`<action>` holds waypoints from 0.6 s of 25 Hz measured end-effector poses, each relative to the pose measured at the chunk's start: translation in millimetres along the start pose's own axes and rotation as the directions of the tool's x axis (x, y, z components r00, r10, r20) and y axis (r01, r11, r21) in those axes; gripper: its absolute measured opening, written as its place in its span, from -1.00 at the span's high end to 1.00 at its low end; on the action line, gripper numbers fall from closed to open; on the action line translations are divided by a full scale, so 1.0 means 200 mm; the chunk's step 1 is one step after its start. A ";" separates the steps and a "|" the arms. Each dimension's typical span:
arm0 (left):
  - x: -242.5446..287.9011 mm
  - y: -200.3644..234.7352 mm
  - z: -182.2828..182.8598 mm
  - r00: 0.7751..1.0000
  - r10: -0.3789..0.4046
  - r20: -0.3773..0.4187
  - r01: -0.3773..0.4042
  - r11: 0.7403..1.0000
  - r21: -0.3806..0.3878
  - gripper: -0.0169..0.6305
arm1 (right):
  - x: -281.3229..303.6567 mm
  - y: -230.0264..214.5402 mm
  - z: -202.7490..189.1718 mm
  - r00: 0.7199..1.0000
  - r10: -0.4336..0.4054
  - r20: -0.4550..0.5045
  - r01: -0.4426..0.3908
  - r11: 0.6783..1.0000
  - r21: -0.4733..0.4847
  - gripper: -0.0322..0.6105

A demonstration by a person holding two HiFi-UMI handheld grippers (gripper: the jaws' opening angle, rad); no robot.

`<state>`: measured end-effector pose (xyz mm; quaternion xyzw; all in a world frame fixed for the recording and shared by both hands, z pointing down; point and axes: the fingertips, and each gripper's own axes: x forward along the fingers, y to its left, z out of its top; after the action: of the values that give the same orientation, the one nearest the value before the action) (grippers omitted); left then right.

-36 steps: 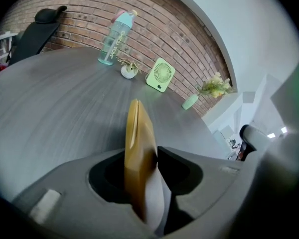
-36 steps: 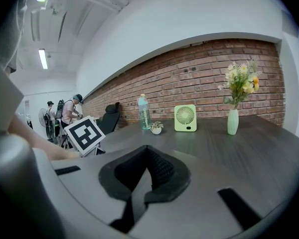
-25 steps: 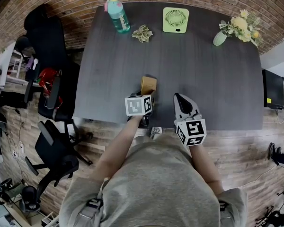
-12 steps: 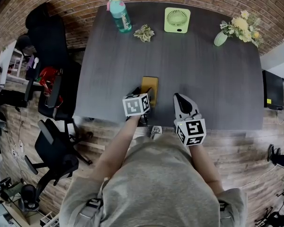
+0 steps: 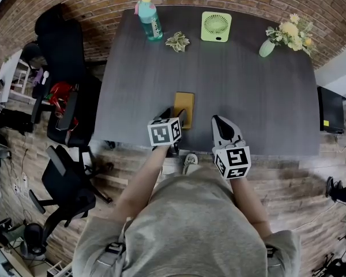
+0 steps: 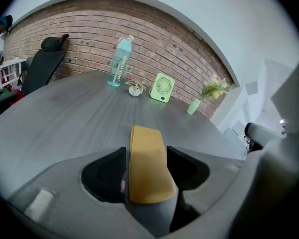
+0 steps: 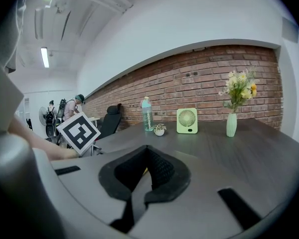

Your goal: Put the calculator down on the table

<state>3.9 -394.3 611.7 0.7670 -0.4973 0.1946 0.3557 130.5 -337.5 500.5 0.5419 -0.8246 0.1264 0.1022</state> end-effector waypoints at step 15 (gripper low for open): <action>-0.60 0.02 -0.15 0.994 -0.021 0.109 0.016 0.999 0.044 0.77 | -0.31 0.32 -0.04 1.000 -0.015 0.025 0.015 1.000 0.020 0.89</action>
<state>-48.7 -298.1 554.9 0.7886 -0.5047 0.1595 0.3130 96.0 -256.5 482.7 0.5506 -0.8204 0.1270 0.0875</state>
